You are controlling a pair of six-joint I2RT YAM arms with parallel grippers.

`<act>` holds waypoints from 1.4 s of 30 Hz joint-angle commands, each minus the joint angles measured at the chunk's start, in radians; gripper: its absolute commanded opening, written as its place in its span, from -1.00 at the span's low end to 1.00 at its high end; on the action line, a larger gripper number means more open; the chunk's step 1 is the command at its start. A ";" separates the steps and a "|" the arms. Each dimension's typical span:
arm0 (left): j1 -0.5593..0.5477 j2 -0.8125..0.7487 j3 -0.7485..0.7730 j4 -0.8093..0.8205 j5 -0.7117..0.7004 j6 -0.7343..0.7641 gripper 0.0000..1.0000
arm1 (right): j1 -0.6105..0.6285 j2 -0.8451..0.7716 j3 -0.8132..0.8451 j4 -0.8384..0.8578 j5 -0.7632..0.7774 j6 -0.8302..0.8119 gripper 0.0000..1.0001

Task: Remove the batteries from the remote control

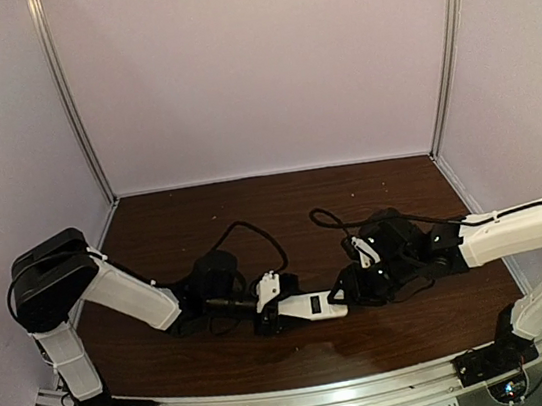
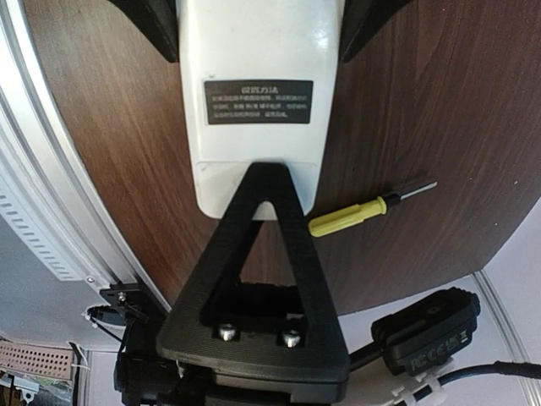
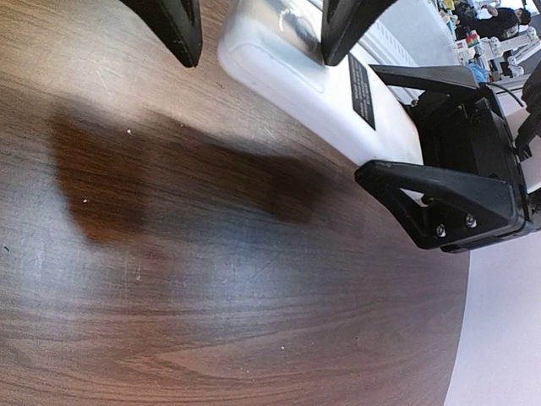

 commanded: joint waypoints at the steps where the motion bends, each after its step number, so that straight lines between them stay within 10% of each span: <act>1: 0.009 0.013 0.024 0.036 0.006 0.002 -1.00 | -0.004 0.008 -0.016 0.002 0.009 0.005 -0.06; 42: 0.008 0.012 0.029 0.025 0.012 0.005 -1.00 | 0.000 0.048 -0.101 0.102 -0.004 0.010 -0.52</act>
